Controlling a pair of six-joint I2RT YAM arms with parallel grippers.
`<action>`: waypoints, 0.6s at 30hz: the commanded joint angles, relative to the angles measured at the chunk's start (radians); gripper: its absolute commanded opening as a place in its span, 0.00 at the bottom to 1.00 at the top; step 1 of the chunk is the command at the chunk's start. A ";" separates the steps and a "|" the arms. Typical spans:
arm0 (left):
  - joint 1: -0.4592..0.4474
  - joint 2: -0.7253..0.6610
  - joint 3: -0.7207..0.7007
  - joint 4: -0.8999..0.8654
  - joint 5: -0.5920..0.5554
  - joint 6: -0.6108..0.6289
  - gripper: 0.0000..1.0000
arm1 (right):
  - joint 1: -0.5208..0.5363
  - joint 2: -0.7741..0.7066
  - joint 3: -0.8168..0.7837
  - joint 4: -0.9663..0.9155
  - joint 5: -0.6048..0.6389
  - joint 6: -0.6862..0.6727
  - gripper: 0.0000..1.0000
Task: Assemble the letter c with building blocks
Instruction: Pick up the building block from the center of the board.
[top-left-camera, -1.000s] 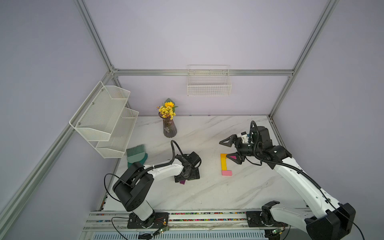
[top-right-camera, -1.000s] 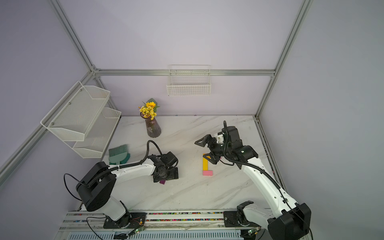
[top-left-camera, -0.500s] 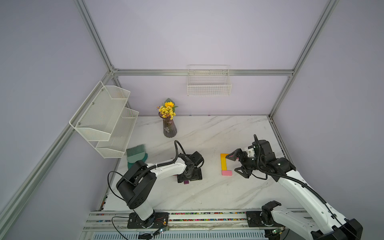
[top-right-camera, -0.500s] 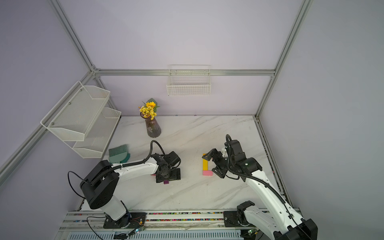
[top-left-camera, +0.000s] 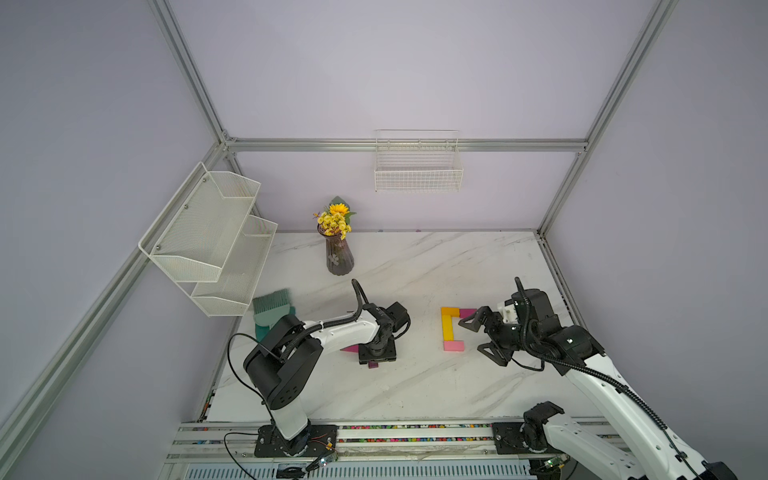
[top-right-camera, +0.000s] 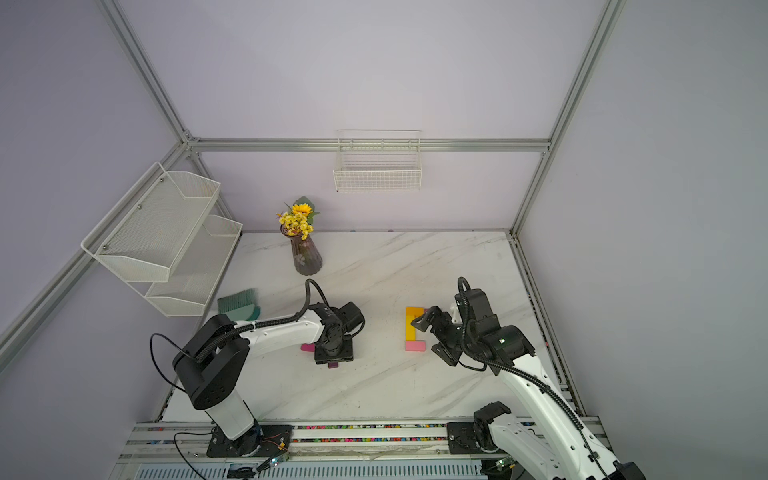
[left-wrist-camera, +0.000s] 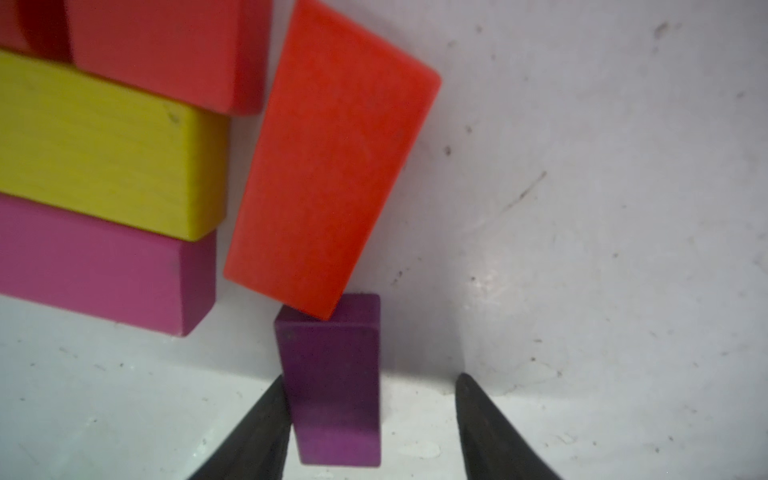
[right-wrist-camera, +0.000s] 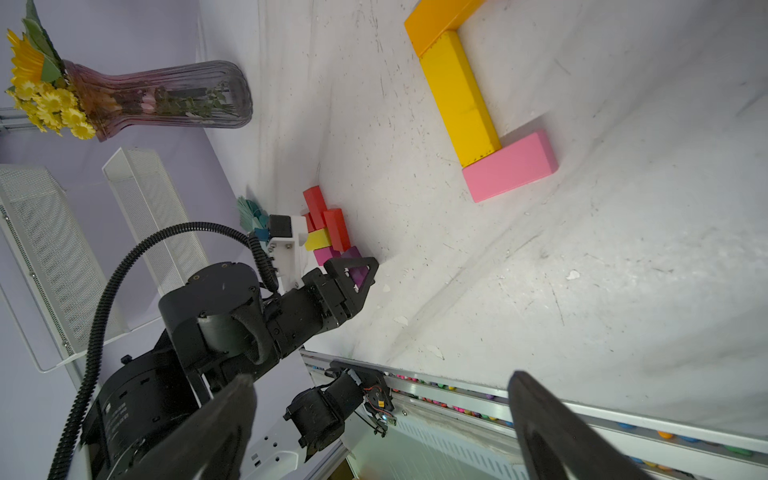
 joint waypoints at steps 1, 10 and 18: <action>0.004 -0.001 0.009 -0.010 -0.027 0.016 0.52 | -0.002 -0.027 -0.004 -0.055 0.043 0.013 0.96; 0.011 -0.069 -0.017 -0.008 0.000 0.074 0.19 | -0.003 -0.035 0.011 -0.082 0.102 0.053 0.96; 0.009 -0.101 0.155 -0.079 0.075 0.238 0.12 | -0.003 -0.091 0.017 -0.136 0.208 0.083 0.96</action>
